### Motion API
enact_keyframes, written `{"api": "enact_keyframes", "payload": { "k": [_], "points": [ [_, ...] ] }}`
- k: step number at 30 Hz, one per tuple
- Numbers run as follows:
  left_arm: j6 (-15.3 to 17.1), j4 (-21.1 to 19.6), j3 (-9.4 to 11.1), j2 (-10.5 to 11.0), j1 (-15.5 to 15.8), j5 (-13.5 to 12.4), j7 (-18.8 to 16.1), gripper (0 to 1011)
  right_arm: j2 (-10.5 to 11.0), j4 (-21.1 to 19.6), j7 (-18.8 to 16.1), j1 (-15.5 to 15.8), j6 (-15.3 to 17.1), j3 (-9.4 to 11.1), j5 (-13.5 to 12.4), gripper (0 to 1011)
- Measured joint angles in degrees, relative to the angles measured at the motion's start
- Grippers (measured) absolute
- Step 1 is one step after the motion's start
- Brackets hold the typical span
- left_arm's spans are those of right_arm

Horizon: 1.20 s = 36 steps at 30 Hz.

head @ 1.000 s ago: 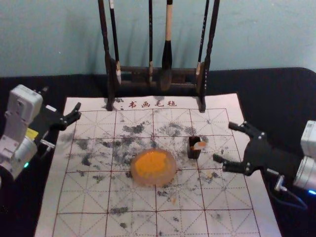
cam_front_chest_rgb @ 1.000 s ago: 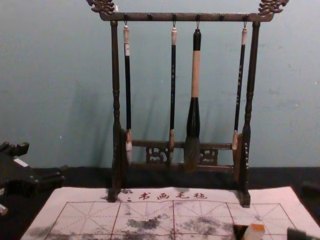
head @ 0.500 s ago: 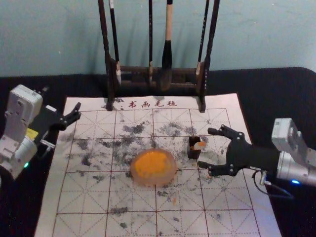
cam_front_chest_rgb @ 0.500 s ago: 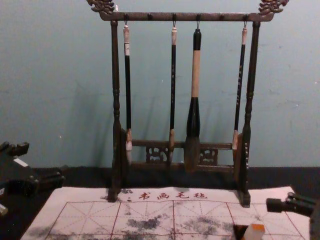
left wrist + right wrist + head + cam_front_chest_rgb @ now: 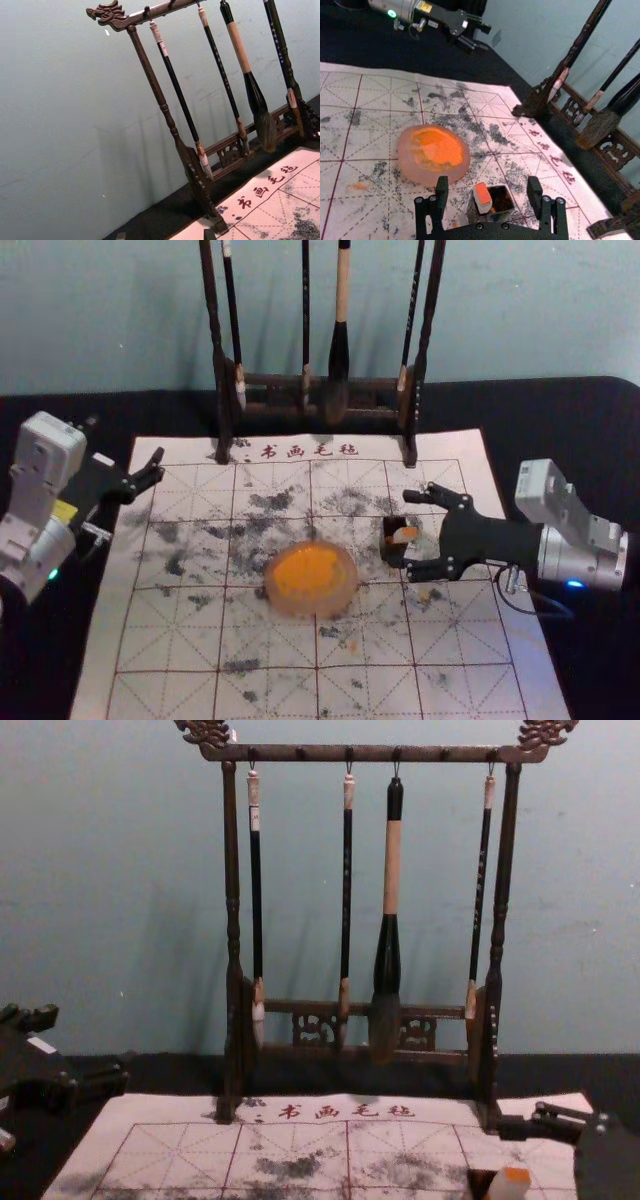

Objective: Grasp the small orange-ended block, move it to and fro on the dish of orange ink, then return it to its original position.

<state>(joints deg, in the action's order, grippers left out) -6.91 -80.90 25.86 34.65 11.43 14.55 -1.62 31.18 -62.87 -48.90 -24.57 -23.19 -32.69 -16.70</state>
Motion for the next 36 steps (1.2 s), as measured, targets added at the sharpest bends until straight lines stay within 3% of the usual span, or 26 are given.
{"api": "enact_keyframes", "payload": {
  "k": [11, 26, 36],
  "points": [
    [0.00, 0.00, 0.00, 0.00, 0.00, 0.00, 0.00, 1001, -1.34, 2.47, -0.97, -1.59, -0.42, -0.64, 0.71, 1002],
    [0.00, 0.00, 0.00, 0.00, 0.00, 0.00, 0.00, 1001, -1.27, 2.42, -0.97, -1.53, -0.42, -0.62, 0.70, 999],
    [0.00, 0.00, 0.00, 0.00, 0.00, 0.00, 0.00, 1001, -1.23, 2.35, -0.94, -1.49, -0.41, -0.58, 0.66, 765]
  ]
}}
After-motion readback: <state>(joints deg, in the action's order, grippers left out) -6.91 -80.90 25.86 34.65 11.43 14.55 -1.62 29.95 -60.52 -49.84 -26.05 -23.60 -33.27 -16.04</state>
